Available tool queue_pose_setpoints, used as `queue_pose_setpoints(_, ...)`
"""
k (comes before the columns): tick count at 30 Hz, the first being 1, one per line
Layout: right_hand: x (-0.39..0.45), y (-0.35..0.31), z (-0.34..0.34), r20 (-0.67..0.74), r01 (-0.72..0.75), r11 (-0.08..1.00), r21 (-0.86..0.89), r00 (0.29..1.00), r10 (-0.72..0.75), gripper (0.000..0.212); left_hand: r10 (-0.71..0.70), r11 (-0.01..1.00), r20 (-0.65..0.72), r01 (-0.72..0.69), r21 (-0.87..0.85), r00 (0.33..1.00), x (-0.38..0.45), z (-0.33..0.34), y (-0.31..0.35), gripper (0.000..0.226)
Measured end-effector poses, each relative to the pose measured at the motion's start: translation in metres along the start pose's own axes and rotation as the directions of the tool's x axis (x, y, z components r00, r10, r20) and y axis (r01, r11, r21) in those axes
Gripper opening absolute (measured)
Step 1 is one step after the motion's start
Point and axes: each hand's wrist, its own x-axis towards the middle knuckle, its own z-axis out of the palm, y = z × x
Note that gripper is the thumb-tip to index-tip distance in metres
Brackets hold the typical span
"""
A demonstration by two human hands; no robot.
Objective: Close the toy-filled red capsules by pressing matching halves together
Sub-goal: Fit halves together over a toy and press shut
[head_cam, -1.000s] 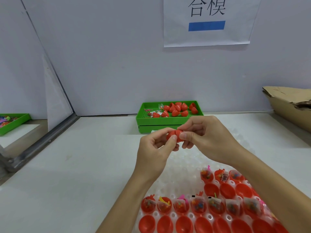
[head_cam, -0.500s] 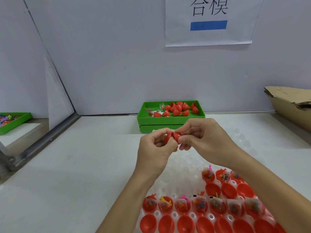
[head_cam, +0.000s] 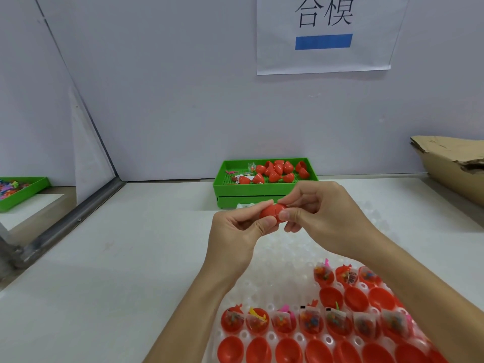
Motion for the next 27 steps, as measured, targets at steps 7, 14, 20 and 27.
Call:
queue_pose_setpoints(7,0.0011,0.0009,-0.0012,-0.022,-0.012,1.000,0.006,1.000,0.012,0.005,0.033,0.999,-0.010,-0.032,0.027,0.999,-0.0010,0.0009,0.0015,0.038)
queue_pose_setpoints(14,0.0004,0.0004,-0.0024,-0.005,0.049,0.998,0.041,0.999,-0.049,0.009,0.042,0.999,-0.006,-0.042,-0.013,0.999,-0.0008,0.0032,0.0022,0.033)
queue_pose_setpoints(20,0.0000,-0.0003,-0.0043,0.004,0.077,0.994,0.073,0.997,-0.078,0.014,0.039,0.998,0.002,-0.039,-0.042,0.999,-0.0005,0.0034,0.0032,0.036)
queue_pose_setpoints(27,-0.0010,-0.0026,-0.0035,0.020,0.074,0.996,0.054,0.997,-0.075,0.022,0.038,0.998,0.002,-0.038,0.052,0.999,0.0001,0.0002,0.0016,0.033)
